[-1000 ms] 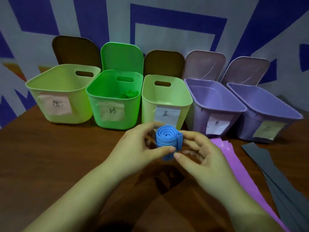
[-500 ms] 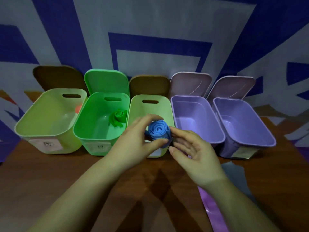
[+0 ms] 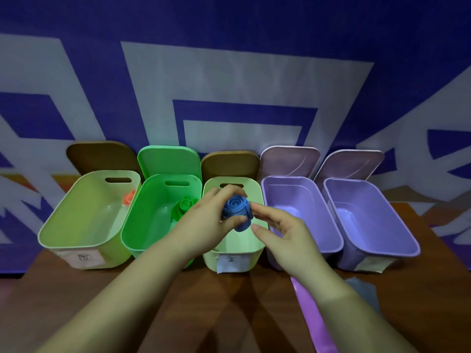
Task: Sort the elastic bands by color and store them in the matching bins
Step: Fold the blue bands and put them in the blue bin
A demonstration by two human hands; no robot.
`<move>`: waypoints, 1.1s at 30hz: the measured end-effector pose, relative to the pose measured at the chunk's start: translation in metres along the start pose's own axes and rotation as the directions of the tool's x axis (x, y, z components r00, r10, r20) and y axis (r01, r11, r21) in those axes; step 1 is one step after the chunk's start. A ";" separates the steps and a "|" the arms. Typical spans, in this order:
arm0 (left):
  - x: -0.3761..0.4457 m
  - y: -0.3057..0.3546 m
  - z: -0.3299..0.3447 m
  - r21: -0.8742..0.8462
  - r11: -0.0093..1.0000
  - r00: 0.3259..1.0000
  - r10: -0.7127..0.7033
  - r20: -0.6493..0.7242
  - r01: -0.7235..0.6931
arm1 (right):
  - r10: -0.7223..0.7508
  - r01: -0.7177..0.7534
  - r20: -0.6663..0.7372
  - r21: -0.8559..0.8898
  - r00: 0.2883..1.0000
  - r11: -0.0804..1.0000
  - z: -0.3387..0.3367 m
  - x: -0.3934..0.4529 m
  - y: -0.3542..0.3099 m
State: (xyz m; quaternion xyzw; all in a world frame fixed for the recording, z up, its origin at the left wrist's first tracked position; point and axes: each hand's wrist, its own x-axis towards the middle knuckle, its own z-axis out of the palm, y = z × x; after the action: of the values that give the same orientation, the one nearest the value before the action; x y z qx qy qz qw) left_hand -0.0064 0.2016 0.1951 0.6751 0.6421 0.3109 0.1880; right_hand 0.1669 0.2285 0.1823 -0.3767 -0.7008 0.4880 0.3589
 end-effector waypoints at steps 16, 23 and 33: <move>0.120 -0.099 0.088 0.083 0.962 0.901 -0.271 0.338 0.258 | 0.154 -0.065 0.047 -0.759 0.987 0.648 -0.018 0.127 0.108; 0.154 -0.135 0.133 0.125 0.938 0.872 -0.346 0.346 0.323 | 0.143 -0.018 0.095 -0.768 0.985 0.640 -0.012 0.132 0.133; 0.160 -0.140 0.152 -0.179 0.812 0.818 -0.496 0.293 0.556 | 0.098 -0.036 0.052 -0.679 0.994 0.733 -0.005 0.130 0.140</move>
State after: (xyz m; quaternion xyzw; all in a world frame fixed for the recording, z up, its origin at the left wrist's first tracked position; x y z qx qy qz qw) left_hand -0.0136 0.3963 0.0203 0.4710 0.7322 0.2452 0.4266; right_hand 0.1368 0.3787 0.0674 -0.4855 -0.8307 0.2276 0.1496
